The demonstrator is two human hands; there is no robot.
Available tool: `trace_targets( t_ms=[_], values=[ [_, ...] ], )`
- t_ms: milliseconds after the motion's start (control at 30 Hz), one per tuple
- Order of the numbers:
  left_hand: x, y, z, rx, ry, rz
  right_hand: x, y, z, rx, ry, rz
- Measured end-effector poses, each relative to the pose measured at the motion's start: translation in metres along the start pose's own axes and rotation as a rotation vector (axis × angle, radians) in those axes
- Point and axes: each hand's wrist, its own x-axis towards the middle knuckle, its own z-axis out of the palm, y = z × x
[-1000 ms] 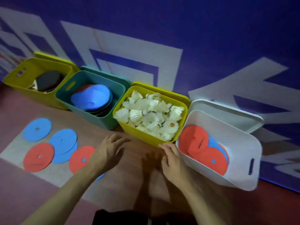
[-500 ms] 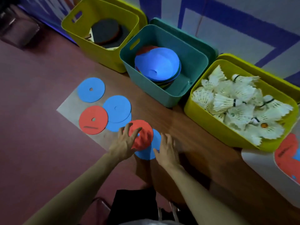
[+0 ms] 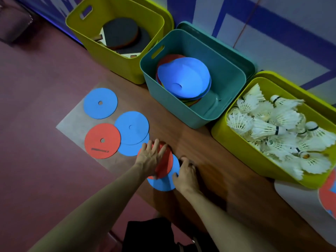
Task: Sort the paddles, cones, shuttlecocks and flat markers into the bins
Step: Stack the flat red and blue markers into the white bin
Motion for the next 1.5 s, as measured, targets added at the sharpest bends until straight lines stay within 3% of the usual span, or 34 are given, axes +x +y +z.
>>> trace_targets(
  t_ms=[133,267,400,533,667,900,1100,1267,1400,1500],
  values=[
    [0.003,0.01,-0.011,-0.01,-0.013,-0.011,-0.019,0.003,-0.011,0.12,-0.085,-0.156],
    [0.005,0.024,-0.012,-0.147,-0.003,0.021,-0.035,0.034,-0.028,0.108,-0.015,-0.255],
    [0.002,0.04,-0.026,-0.422,0.094,0.185,-0.051,0.083,-0.066,0.091,0.084,-0.266],
    [-0.01,0.092,-0.074,-0.506,0.192,0.458,-0.084,0.126,-0.123,-0.029,0.249,-0.349],
    [-0.022,0.159,-0.152,-0.492,0.245,0.686,-0.121,0.162,-0.183,0.018,0.37,-0.372],
    [-0.033,0.253,-0.263,-0.5,0.432,0.874,-0.199,0.253,-0.26,0.166,0.707,-0.244],
    [-0.01,0.329,-0.313,-0.541,0.569,0.883,-0.218,0.335,-0.303,0.331,1.018,-0.127],
    [0.013,0.369,-0.335,-0.715,0.657,0.678,-0.192,0.383,-0.329,0.332,0.917,0.05],
    [0.024,0.385,-0.342,-0.64,0.612,0.691,-0.149,0.387,-0.329,0.271,0.864,0.028],
    [0.032,0.387,-0.344,-0.602,0.566,0.705,-0.109,0.391,-0.316,0.298,0.735,0.024]
  ],
)
